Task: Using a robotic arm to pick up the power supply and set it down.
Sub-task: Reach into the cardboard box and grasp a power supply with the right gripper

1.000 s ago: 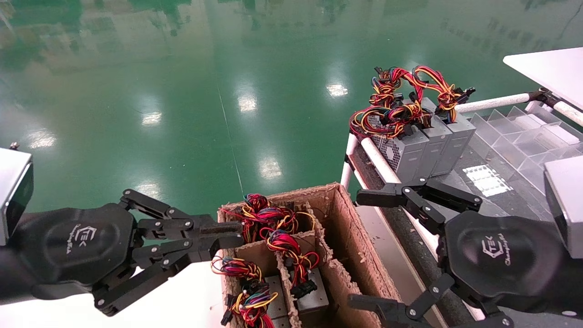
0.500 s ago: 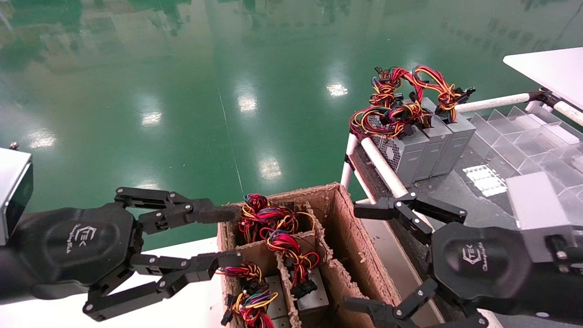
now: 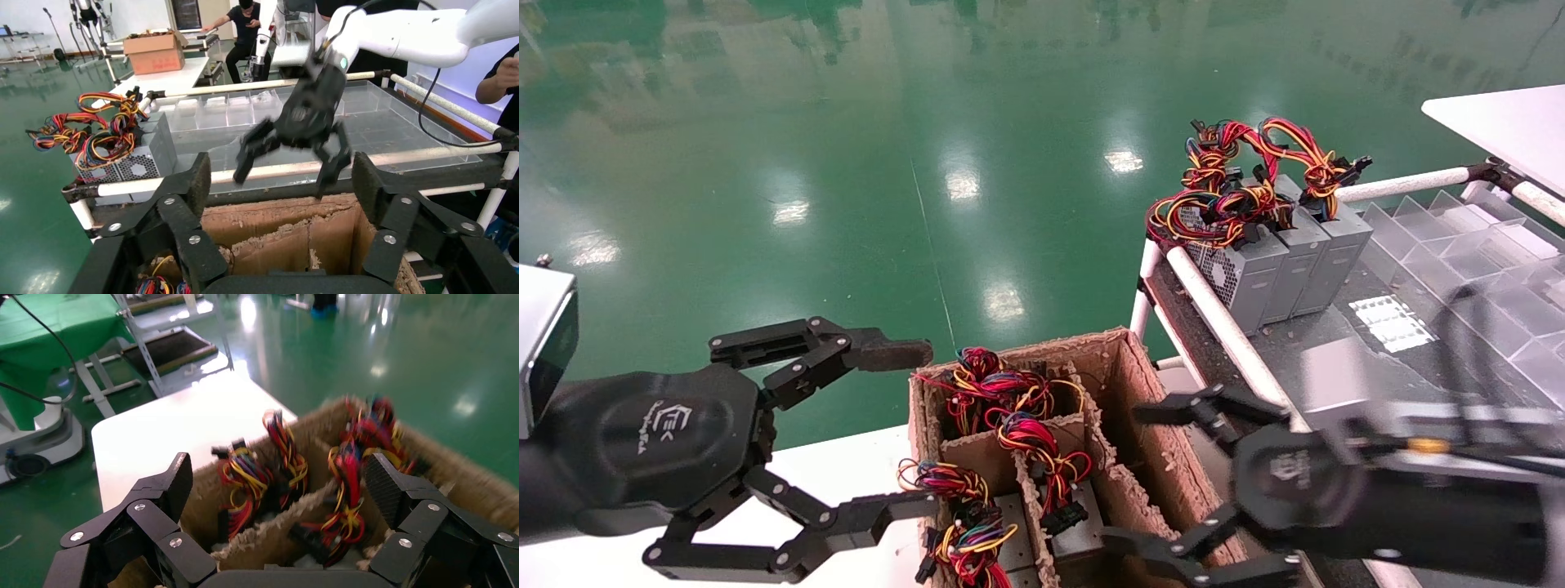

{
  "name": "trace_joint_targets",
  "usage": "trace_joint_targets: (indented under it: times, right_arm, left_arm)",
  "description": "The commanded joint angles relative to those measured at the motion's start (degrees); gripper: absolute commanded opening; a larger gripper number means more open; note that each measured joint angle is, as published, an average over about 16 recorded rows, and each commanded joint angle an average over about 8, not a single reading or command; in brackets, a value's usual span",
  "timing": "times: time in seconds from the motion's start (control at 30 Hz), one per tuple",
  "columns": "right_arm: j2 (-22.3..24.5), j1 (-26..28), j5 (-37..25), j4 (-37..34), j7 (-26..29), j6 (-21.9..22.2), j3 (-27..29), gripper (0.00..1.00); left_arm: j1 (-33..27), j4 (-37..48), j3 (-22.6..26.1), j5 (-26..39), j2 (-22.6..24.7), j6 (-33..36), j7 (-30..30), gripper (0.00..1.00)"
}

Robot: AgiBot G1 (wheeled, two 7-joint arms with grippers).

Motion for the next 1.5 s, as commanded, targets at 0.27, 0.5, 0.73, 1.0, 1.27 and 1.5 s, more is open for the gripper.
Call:
trace_joint_targets:
  times: [0.27, 0.5, 0.73, 1.0, 1.27, 1.5]
  right_arm:
    - [-10.00, 4.52, -9.03, -7.80, -1.38, -1.53, -7.33, 0.31]
    - [-14.35, 6.81, -13.52, -11.40, -5.97, -1.27, -9.69, 0.00]
    - [-15.94, 6.71, -14.02, -11.32, -9.67, -0.09, -9.52, 0.00]
    - [-17.74, 6.32, -13.79, -11.43, -11.64, 0.75, -9.44, 0.00]
    - [-19.19, 6.60, -13.82, -13.40, -12.89, 0.36, -9.78, 0.00]
    - [-19.10, 6.56, -13.79, -14.83, -13.90, -0.15, -9.79, 0.00]
  left_arm:
    - [-0.01, 0.01, 0.02, -0.01, 0.00, 0.00, 0.01, 1.00]
    - [-0.01, 0.01, 0.03, -0.02, -0.01, -0.01, 0.02, 1.00]
    - [-0.02, 0.01, 0.05, -0.03, -0.02, -0.01, 0.02, 1.00]
    - [-0.02, 0.01, 0.06, -0.04, -0.02, -0.02, 0.03, 1.00]
    - [-0.02, 0.01, 0.08, -0.05, -0.03, -0.02, 0.04, 1.00]
    - [-0.03, 0.01, 0.09, -0.06, -0.03, -0.03, 0.05, 1.00]
